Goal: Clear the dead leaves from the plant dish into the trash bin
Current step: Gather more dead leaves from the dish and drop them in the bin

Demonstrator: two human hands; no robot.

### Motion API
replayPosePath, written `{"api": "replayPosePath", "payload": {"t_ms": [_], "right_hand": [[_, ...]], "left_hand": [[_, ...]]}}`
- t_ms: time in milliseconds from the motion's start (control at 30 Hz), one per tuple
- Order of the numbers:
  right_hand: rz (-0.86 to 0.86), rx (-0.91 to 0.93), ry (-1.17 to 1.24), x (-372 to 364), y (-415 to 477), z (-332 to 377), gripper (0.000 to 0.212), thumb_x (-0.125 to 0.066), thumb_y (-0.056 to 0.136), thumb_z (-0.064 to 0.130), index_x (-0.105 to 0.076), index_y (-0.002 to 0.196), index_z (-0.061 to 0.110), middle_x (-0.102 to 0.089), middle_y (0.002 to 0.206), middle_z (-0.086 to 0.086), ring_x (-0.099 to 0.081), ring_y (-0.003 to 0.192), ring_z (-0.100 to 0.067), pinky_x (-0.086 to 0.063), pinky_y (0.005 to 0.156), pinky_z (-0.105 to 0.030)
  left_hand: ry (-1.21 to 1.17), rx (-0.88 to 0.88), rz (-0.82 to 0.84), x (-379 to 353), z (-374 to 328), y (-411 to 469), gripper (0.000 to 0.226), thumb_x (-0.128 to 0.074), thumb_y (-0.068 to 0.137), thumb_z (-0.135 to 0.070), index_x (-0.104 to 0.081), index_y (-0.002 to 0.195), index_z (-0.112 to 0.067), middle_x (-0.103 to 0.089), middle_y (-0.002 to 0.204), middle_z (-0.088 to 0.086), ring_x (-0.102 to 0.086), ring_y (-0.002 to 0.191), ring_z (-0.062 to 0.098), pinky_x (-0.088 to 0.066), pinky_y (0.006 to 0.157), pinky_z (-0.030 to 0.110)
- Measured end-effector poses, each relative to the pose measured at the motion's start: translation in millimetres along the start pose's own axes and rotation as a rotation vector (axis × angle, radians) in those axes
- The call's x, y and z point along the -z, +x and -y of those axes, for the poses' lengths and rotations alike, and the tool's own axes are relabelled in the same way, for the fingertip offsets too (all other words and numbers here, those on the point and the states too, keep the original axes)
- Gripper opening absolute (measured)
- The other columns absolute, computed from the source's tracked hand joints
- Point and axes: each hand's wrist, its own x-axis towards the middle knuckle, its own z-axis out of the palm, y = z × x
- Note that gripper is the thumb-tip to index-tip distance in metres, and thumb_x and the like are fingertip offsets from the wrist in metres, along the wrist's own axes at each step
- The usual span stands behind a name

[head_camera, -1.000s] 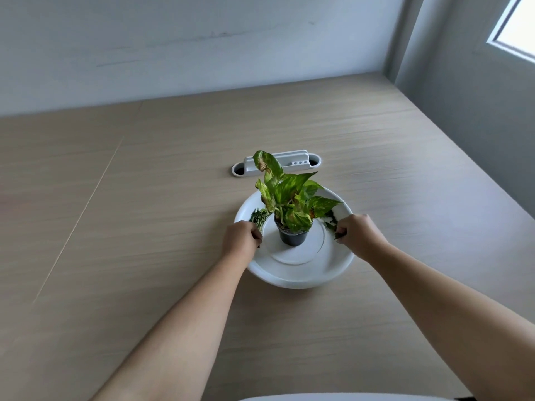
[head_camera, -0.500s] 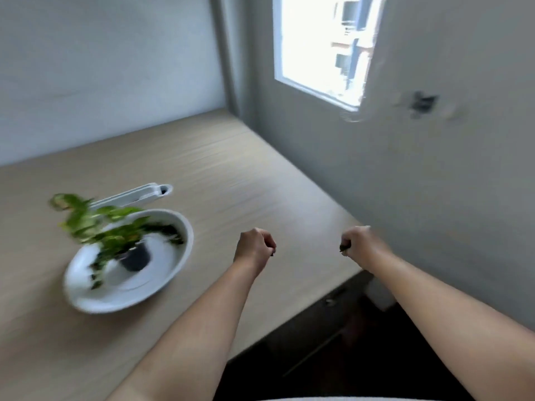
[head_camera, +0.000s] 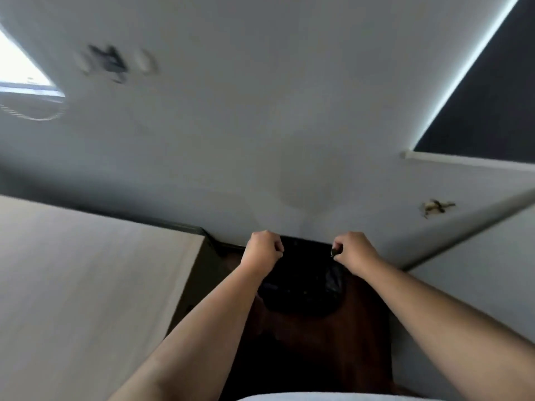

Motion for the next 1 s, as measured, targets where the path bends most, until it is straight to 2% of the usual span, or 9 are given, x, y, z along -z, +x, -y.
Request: {"api": "replayPosePath", "payload": {"t_ms": [200,267,367,500,733,1000], "right_hand": [[0.017,-0.145,0.088,-44.0,41.3,-36.2,0.009,-0.066,0.071,-0.001,-0.068,0.078,0.005,-0.07,0.091,-0.014,-0.063,0.085,-0.029,-0.036,0.064,-0.022],[0.019,-0.16,0.135,-57.2,56.5,-39.8,0.011,-0.068,0.073,0.001,-0.068,0.081,0.007,-0.069,0.093,-0.013,-0.063,0.085,-0.027,-0.043,0.067,-0.025],[0.025,-0.183,0.206,-69.3,68.4,-43.2,0.027,-0.074,0.074,0.006,-0.068,0.099,0.013,-0.067,0.106,-0.008,-0.064,0.094,-0.024,-0.054,0.084,-0.035],[0.046,-0.212,0.21,-73.7,73.1,-46.8,0.027,-0.075,0.074,0.008,-0.067,0.099,0.016,-0.065,0.113,-0.007,-0.064,0.097,-0.023,-0.053,0.087,-0.036],[0.051,-0.078,0.152,-41.7,68.5,-17.9,0.018,-0.07,0.078,0.009,-0.069,0.096,0.014,-0.067,0.107,-0.006,-0.063,0.098,-0.022,-0.049,0.085,-0.03],[-0.015,0.226,0.074,7.4,42.5,63.6,0.016,-0.068,0.078,0.01,-0.072,0.093,0.01,-0.073,0.099,-0.01,-0.066,0.095,-0.025,-0.049,0.086,-0.029]], "left_hand": [[0.017,0.039,0.161,-52.5,20.2,66.7,0.012,-0.066,0.079,-0.005,-0.075,0.086,-0.01,-0.075,0.096,0.008,-0.068,0.092,0.022,-0.05,0.079,0.023],[-0.016,0.054,0.195,-61.3,23.2,85.4,0.017,-0.068,0.08,-0.007,-0.073,0.096,-0.01,-0.073,0.103,0.007,-0.067,0.099,0.021,-0.048,0.083,0.022],[0.012,0.035,0.311,-66.9,26.1,101.6,0.045,-0.07,0.082,-0.016,-0.058,0.125,-0.017,-0.064,0.125,0.003,-0.06,0.115,0.021,-0.047,0.095,0.029],[0.097,0.038,0.341,-62.1,36.3,109.4,0.052,-0.067,0.085,-0.018,-0.049,0.133,-0.022,-0.056,0.135,0.004,-0.056,0.121,0.024,-0.049,0.096,0.036],[0.122,0.046,0.273,-21.7,29.7,87.0,0.045,-0.066,0.086,-0.021,-0.053,0.128,-0.021,-0.057,0.132,0.006,-0.055,0.119,0.024,-0.048,0.097,0.035],[0.105,0.091,-0.049,53.6,20.6,-4.4,0.04,-0.06,0.085,-0.026,-0.055,0.124,-0.023,-0.056,0.132,0.004,-0.054,0.12,0.024,-0.048,0.097,0.036]]}}
